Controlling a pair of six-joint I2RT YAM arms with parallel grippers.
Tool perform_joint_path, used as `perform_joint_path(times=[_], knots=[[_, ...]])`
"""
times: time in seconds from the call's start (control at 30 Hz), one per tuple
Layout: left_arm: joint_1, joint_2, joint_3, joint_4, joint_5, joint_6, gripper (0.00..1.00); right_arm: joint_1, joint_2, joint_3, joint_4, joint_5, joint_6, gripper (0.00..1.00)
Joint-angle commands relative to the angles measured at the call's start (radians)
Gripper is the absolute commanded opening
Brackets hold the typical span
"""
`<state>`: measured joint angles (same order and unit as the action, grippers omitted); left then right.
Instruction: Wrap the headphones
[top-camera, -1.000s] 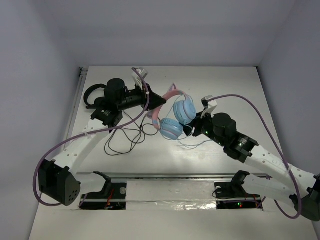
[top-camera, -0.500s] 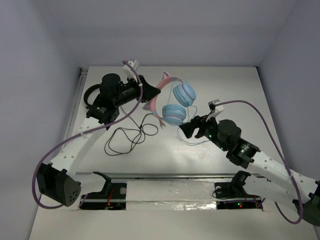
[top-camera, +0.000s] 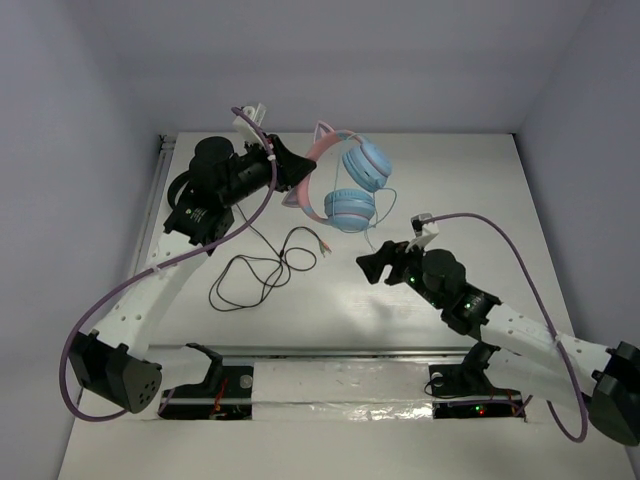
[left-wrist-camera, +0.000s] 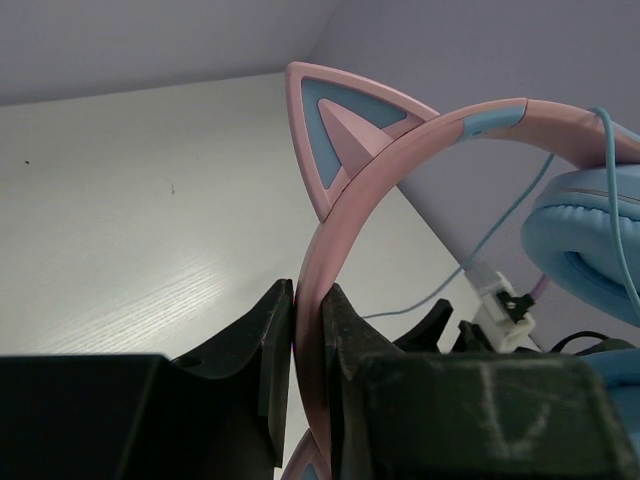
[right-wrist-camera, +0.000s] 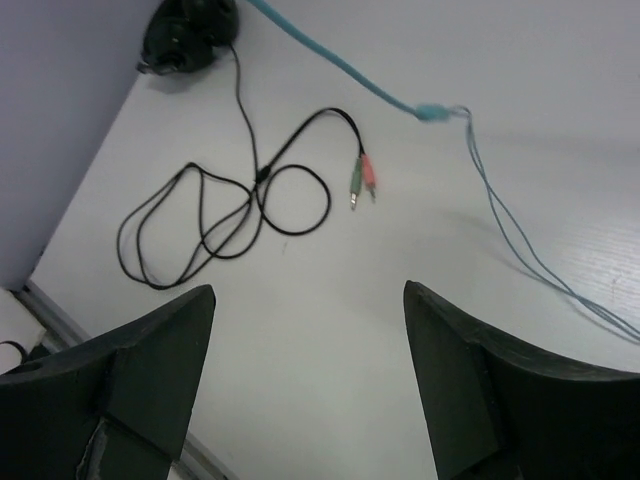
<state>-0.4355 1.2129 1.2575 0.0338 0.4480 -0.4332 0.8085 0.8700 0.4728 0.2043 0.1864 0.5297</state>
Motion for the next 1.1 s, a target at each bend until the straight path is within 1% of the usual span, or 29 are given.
perform_joint_path(times=[0.0, 0.07, 0.17, 0.23, 0.3, 0.33, 0.37, 0.47, 0.5, 0.67, 0.9, 1.07], knots=[[0.006, -0.041, 0.065, 0.066, 0.0, -0.047, 0.0, -0.037, 0.052, -0.026, 0.133, 0.065, 0.044, 0.82], [0.006, -0.039, 0.072, 0.061, 0.003, -0.05, 0.0, -0.067, 0.084, -0.03, 0.155, 0.064, 0.067, 0.81], [0.006, -0.041, 0.079, 0.063, 0.02, -0.056, 0.0, -0.135, 0.15, -0.04, 0.201, 0.018, 0.069, 0.81], [0.006, -0.047, 0.075, 0.069, 0.024, -0.061, 0.0, -0.157, 0.231, -0.019, 0.23, -0.027, 0.049, 0.81], [0.006, -0.047, 0.075, 0.069, 0.026, -0.061, 0.0, -0.157, 0.3, 0.003, 0.259, -0.062, 0.035, 0.81], [0.006, -0.046, 0.075, 0.069, 0.026, -0.061, 0.0, -0.157, 0.373, 0.021, 0.298, -0.077, 0.026, 0.81], [0.006, -0.044, 0.074, 0.069, 0.029, -0.061, 0.0, -0.157, 0.408, 0.029, 0.317, -0.087, 0.021, 0.81], [0.006, -0.041, 0.075, 0.069, 0.041, -0.061, 0.0, -0.167, 0.53, 0.071, 0.362, -0.087, 0.032, 0.8], [0.006, -0.039, 0.077, 0.067, 0.043, -0.062, 0.0, -0.167, 0.552, 0.088, 0.357, -0.058, 0.038, 0.79], [0.006, -0.044, 0.095, 0.034, 0.043, -0.044, 0.0, -0.176, 0.583, 0.102, 0.389, -0.039, 0.05, 0.77], [0.006, -0.049, 0.095, 0.052, 0.066, -0.061, 0.0, -0.187, 0.695, 0.121, 0.435, -0.099, 0.044, 0.75], [0.006, -0.044, 0.108, 0.049, 0.069, -0.062, 0.0, -0.198, 0.701, 0.11, 0.471, -0.08, 0.056, 0.71]])
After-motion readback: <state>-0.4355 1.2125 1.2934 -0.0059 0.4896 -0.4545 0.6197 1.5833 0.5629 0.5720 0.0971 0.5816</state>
